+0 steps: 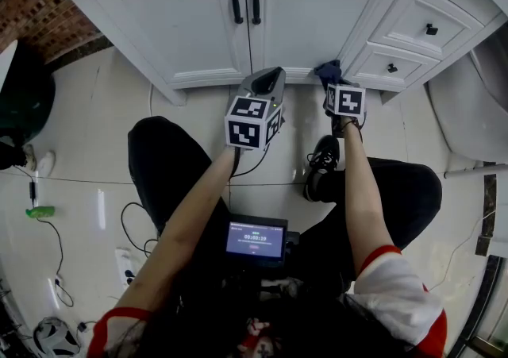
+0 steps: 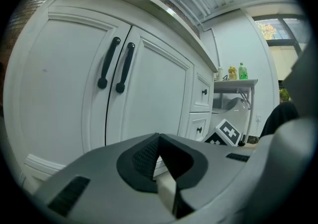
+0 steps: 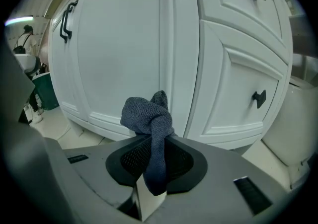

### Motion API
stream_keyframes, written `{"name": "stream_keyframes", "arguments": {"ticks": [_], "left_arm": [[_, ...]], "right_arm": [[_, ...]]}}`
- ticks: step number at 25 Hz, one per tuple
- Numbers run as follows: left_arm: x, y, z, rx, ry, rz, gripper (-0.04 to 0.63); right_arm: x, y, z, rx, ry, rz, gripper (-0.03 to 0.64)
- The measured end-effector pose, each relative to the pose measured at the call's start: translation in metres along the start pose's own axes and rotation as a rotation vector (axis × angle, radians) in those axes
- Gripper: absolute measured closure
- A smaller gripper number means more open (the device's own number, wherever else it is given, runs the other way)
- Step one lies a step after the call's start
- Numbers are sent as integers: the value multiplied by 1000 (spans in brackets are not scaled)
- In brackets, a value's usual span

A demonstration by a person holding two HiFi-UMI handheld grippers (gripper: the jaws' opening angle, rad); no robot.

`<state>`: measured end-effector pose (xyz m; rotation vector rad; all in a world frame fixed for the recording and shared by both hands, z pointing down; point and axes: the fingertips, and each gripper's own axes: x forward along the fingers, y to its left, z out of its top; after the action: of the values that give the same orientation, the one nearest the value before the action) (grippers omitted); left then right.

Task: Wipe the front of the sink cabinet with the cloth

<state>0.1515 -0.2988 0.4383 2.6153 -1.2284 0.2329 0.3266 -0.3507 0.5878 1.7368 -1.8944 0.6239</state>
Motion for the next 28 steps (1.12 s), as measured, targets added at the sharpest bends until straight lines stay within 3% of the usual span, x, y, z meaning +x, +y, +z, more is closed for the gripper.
{"name": "stream_keyframes", "arguments": {"ticks": [6,10,16,20,28], "left_arm": [[2,7,-10,-2,21,10,560],[1,11,-11,1,24,16,560],[-16,12,1,-6,-9,27,560],[-35,11,15,-3,-45,37,560],[-90,21,25,-31,-99,84,560]], "right_arm": [[16,-1,-28,11,69,5,525],[14,2,-28,46,54,8,525],[-13,46,-8,129,-36,102,525],[-49,79,23,91,-121,119,526],[-164,161,71,91,-343,274,526]]}}
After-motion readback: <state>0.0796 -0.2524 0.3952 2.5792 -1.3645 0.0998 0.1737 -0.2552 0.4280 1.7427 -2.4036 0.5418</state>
